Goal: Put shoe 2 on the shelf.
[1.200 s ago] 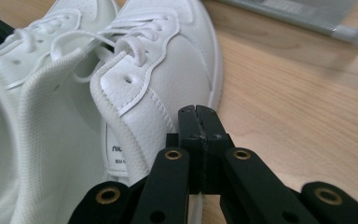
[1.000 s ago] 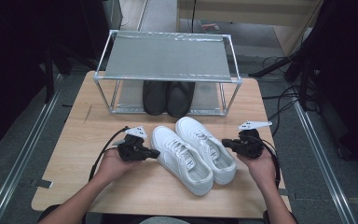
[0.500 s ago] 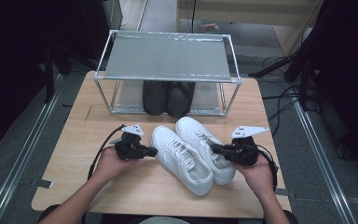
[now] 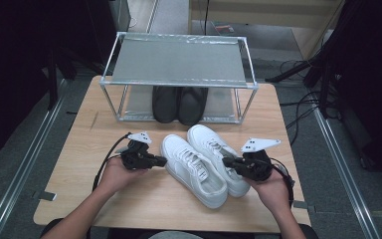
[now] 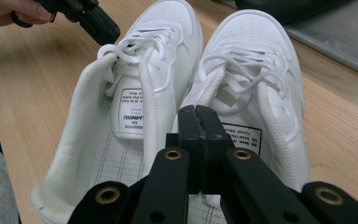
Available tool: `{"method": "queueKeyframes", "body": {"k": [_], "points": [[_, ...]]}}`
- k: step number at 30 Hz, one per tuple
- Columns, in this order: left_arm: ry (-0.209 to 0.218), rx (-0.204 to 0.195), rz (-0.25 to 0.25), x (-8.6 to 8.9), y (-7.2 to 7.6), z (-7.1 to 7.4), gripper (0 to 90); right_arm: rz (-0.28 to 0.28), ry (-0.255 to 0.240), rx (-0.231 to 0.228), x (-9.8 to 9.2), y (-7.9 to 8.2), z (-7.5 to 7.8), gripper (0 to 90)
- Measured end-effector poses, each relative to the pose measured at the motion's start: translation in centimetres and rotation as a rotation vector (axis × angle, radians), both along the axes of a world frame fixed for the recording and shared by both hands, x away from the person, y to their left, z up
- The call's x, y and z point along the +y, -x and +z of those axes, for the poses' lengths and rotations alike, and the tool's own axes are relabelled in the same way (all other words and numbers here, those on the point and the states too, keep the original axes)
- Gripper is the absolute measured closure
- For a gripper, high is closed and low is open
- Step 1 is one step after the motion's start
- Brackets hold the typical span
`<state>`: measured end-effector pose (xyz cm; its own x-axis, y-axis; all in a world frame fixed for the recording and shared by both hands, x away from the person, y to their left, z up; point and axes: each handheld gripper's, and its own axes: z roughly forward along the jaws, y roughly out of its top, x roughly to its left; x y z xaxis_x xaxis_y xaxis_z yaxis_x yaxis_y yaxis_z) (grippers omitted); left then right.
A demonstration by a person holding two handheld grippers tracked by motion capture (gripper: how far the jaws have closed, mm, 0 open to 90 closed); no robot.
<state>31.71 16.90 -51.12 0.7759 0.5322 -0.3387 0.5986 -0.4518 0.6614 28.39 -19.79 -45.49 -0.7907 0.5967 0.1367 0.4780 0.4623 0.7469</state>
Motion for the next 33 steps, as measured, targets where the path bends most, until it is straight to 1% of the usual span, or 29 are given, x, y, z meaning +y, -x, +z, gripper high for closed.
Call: {"method": "queueKeyframes", "body": {"k": [3, 6, 7, 8, 10, 14, 17, 18, 19, 20, 21, 23, 24, 25, 26, 27, 29, 31, 32, 33], "points": [[0.001, 0.001, 0.001, 0.0, 0.0, 0.0, 82.9, -0.002, -0.005, -0.004, 0.1, 0.0, -0.1, 90.0], [0.013, -0.007, 0.014, 0.4, -0.1, 0.3, 82.8, -0.009, -0.003, -0.013, 0.3, 0.0, -0.1, 90.0], [0.021, -0.004, 0.020, 0.6, -0.1, 0.3, 82.8, -0.009, -0.003, -0.021, 0.4, -0.1, -0.1, 90.0], [0.028, -0.001, 0.023, 0.7, -0.1, 0.3, 82.8, -0.011, -0.005, -0.018, 0.5, -0.1, -0.1, 90.0], [0.020, 0.003, 0.018, 0.7, -0.2, 0.2, 82.3, -0.011, -0.020, -0.012, 0.6, -0.4, -0.2, 90.0], [0.019, 0.001, 0.013, 0.6, -0.2, 0.1, 80.1, -0.013, -0.030, -0.008, 0.6, -0.6, -0.2, 90.0], [0.025, 0.001, 0.012, 0.8, -0.1, 0.3, 78.3, -0.018, -0.051, 0.011, 0.3, -0.5, -0.2, 90.0], [0.035, 0.004, 0.011, 1.1, -0.1, 0.4, 77.8, -0.025, -0.061, 0.022, 0.2, -0.5, -0.2, 88.1], [0.035, 0.004, 0.011, 1.1, -0.1, 0.4, 77.2, -0.030, -0.071, 0.025, 0.1, -0.5, -0.1, 87.2], [0.024, 0.008, 0.008, 1.2, -0.1, 0.4, 76.7, -0.032, -0.085, 0.030, 0.0, -0.5, -0.1, 85.8], [0.024, 0.008, 0.008, 1.2, -0.1, 0.4, 76.0, -0.032, -0.085, 0.030, 0.0, -0.5, -0.1, 85.8], [0.025, 0.015, 0.004, 1.3, 0.0, 0.5, 74.8, -0.041, -0.092, 0.029, 0.1, -0.4, 0.1, 82.7], [0.018, 0.010, 0.006, 1.4, 0.0, 0.6, 74.5, -0.043, -0.097, 0.026, 0.1, -0.3, 0.2, 80.2], [0.021, 0.005, 0.004, 1.4, 0.1, 0.6, 73.9, -0.048, -0.103, 0.028, 0.2, -0.3, 0.2, 76.2], [0.026, 0.010, 0.002, 1.5, 0.1, 0.7, 71.9, -0.051, -0.108, 0.027, 0.3, -0.3, 0.2, 73.4], [0.018, 0.008, 0.004, 1.5, 0.1, 0.7, 70.0, -0.049, -0.111, 0.035, 0.4, -0.2, 0.1, 71.0], [0.015, 0.007, 0.003, 1.7, 0.2, 0.8, 66.6, -0.063, -0.108, 0.022, 0.6, -0.2, 0.0, 64.9], [0.015, 0.010, 0.011, 1.9, 0.3, 0.9, 63.2, -0.074, -0.111, 0.021, 0.7, -0.2, -0.1, 59.5], [0.014, -0.002, 0.018, 2.1, 0.3, 1.0, 59.3, -0.075, -0.119, 0.030, 0.9, -0.3, -0.3, 55.4], [0.014, -0.002, 0.018, 2.1, 0.3, 1.0, 58.3, -0.075, -0.119, 0.030, 0.9, -0.3, -0.3, 55.4]]}}
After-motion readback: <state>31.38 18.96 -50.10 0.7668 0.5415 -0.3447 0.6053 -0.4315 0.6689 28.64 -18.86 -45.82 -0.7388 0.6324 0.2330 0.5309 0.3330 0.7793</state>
